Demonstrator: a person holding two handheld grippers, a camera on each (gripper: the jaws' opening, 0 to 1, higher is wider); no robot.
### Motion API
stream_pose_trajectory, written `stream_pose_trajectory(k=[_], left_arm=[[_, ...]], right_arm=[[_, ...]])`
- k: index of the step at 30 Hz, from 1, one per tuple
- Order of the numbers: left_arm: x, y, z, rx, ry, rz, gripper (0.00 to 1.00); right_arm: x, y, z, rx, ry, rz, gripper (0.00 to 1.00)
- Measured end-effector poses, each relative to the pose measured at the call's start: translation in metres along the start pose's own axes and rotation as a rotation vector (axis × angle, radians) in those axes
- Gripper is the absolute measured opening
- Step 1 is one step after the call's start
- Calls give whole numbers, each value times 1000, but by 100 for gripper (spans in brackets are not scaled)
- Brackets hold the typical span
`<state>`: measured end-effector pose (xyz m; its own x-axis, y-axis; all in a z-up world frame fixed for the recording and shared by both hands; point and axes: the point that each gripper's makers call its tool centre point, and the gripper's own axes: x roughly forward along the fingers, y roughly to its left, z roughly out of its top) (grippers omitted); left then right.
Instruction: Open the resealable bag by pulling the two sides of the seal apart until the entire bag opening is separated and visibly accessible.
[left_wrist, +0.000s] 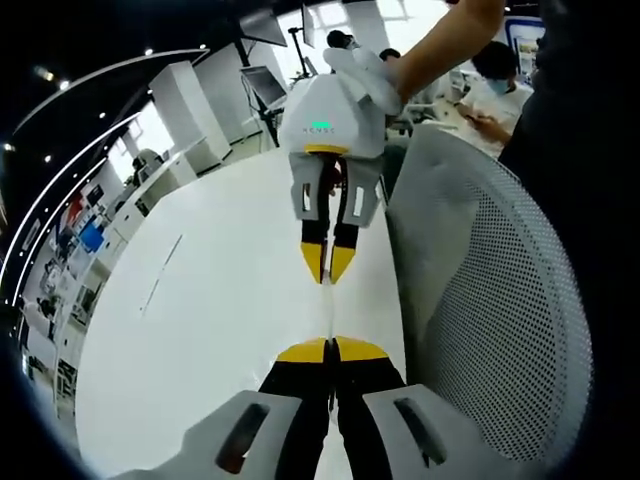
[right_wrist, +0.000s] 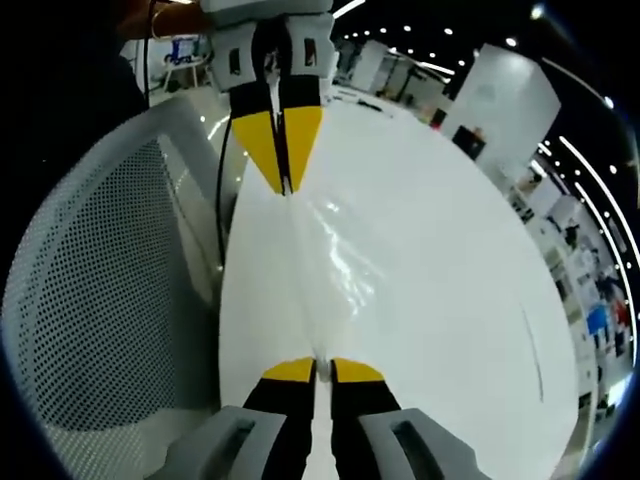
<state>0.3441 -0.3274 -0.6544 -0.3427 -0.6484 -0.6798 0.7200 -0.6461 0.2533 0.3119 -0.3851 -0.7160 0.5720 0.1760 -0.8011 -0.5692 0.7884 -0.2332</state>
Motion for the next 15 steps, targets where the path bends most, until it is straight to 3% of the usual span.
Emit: stream_pose_trajectory(k=[4,15], left_arm=[[2,1,-1,0,6,4,0],[1,6,-4,-10,13,22,0]], right_arm=[[-5,-3,12,44,-54,-15,4],[-9,1,34,23,-104,-11,3]])
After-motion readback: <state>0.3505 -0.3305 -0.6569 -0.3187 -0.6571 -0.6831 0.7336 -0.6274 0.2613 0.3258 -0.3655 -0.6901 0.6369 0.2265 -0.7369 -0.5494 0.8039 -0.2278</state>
